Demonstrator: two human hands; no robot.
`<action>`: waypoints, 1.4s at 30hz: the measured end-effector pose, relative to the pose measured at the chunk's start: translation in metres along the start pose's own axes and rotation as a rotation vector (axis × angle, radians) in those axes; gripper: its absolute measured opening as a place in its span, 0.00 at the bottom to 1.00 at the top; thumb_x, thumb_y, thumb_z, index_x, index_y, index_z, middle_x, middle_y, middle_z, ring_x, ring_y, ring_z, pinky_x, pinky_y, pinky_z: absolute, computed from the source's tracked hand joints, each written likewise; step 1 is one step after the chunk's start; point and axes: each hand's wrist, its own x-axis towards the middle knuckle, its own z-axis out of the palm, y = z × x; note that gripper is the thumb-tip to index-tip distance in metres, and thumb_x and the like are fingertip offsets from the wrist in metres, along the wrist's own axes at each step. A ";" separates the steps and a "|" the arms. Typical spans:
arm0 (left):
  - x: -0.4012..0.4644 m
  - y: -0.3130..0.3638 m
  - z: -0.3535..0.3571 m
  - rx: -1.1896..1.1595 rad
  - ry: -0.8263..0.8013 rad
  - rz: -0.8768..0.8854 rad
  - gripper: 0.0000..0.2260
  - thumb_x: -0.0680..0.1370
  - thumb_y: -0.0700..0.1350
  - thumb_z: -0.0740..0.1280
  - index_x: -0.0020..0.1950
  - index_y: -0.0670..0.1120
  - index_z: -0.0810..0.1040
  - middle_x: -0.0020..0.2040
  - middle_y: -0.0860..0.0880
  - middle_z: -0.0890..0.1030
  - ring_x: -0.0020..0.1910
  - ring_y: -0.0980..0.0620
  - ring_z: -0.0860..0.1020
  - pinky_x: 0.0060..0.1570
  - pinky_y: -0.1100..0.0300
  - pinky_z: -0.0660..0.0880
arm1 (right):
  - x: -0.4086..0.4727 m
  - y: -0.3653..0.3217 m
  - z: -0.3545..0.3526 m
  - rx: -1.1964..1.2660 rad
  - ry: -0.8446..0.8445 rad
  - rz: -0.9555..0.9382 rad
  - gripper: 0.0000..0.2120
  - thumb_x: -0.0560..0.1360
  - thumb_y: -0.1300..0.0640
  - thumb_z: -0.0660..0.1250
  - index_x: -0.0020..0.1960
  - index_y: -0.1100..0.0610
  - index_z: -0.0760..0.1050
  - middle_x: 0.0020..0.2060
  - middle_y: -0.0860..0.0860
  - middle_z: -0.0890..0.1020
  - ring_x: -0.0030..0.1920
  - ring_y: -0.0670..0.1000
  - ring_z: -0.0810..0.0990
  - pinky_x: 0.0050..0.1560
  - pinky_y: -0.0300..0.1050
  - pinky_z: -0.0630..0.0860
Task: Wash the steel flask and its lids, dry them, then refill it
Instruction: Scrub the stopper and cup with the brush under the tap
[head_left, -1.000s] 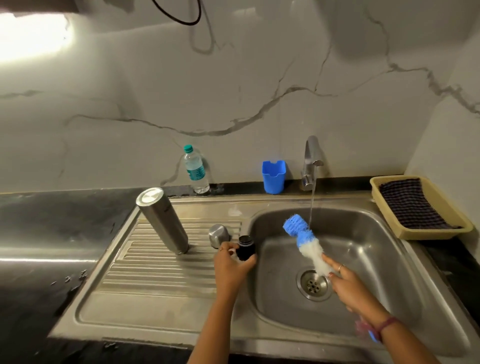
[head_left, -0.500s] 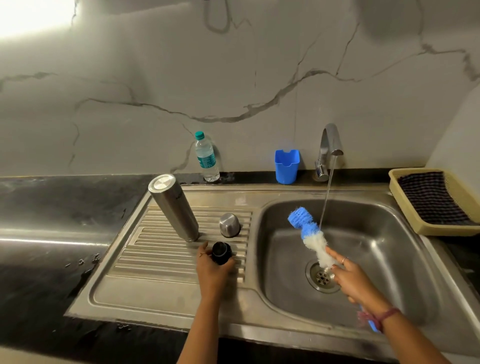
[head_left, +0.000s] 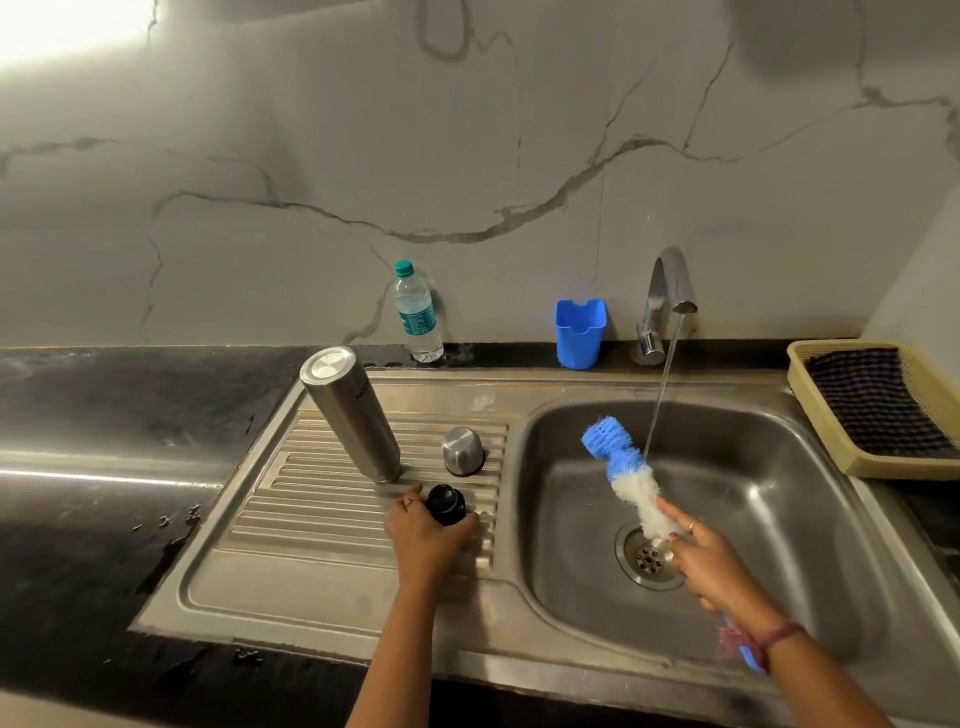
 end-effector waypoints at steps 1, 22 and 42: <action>0.001 0.002 -0.001 0.021 0.005 -0.002 0.40 0.69 0.56 0.77 0.75 0.42 0.66 0.70 0.42 0.67 0.71 0.40 0.61 0.71 0.51 0.59 | -0.001 -0.001 0.000 0.005 0.002 0.001 0.23 0.80 0.65 0.55 0.70 0.45 0.67 0.25 0.47 0.74 0.17 0.41 0.58 0.16 0.33 0.55; 0.067 0.084 0.018 0.275 -0.096 0.067 0.25 0.77 0.48 0.70 0.70 0.41 0.70 0.66 0.38 0.72 0.67 0.38 0.68 0.64 0.50 0.69 | -0.006 0.026 -0.032 -0.248 -0.073 -0.031 0.22 0.80 0.63 0.55 0.71 0.48 0.66 0.18 0.40 0.69 0.21 0.40 0.64 0.25 0.31 0.61; 0.013 0.175 0.112 -1.098 -0.638 -0.562 0.12 0.78 0.49 0.71 0.51 0.41 0.74 0.51 0.39 0.77 0.56 0.41 0.76 0.64 0.43 0.74 | -0.015 0.041 -0.100 -0.332 0.155 -0.163 0.21 0.79 0.51 0.60 0.71 0.49 0.63 0.37 0.51 0.79 0.37 0.49 0.79 0.41 0.47 0.78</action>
